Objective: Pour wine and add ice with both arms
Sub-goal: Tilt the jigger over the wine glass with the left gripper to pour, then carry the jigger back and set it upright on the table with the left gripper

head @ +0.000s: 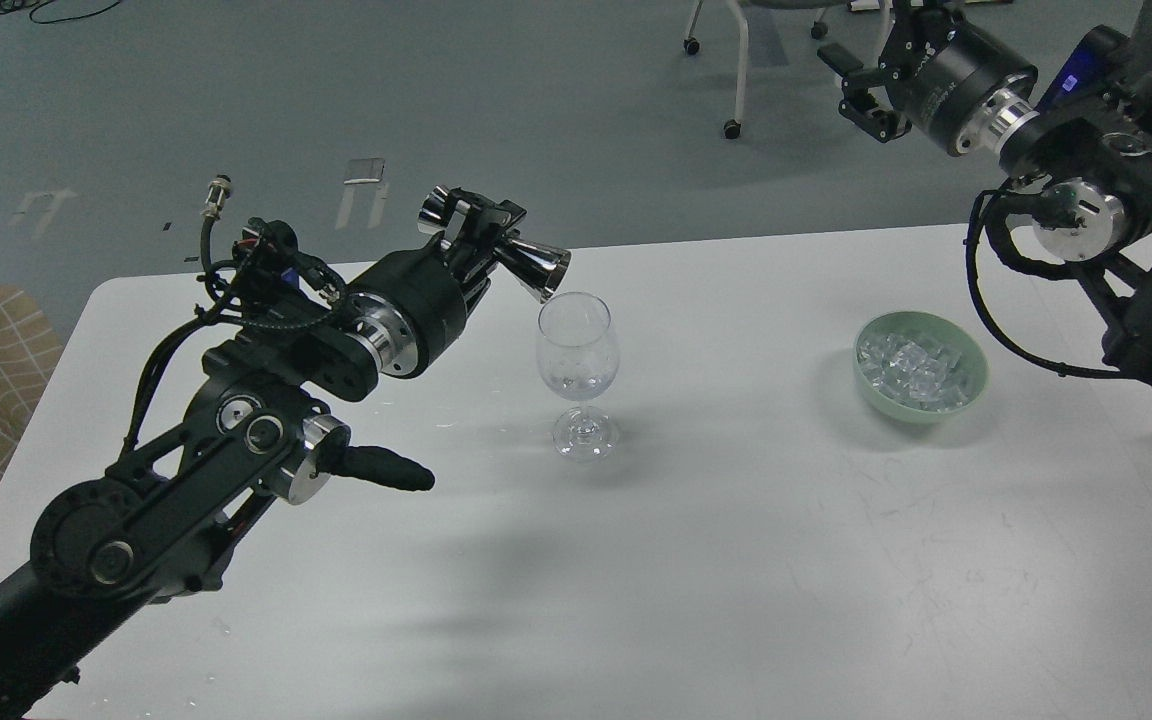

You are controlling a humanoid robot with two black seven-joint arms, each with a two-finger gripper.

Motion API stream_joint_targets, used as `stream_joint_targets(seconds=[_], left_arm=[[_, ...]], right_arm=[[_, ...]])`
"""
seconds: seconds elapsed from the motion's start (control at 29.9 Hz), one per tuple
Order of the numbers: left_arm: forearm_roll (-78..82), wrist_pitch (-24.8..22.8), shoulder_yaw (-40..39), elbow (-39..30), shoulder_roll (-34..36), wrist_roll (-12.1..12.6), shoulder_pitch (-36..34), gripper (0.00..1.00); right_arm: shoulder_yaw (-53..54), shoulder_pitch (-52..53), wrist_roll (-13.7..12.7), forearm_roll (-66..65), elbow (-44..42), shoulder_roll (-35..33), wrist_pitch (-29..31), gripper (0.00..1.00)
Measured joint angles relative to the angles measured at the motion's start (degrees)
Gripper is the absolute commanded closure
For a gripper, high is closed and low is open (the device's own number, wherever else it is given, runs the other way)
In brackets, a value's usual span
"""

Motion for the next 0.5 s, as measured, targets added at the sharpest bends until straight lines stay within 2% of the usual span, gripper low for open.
stream_joint_targets(seconds=[0.33, 0.5], left_arm=[[8.5, -0.4, 4.7, 0.0, 1.3, 0.0, -2.1, 0.99], [7.9, -0.5, 4.3, 0.0, 1.4, 0.0, -2.1, 0.99]], right_arm=[[0.0, 0.0, 0.0, 0.0, -0.1, 0.0, 0.0, 0.00], [0.0, -0.2, 0.0, 0.0, -0.2, 0.0, 0.0, 0.00]])
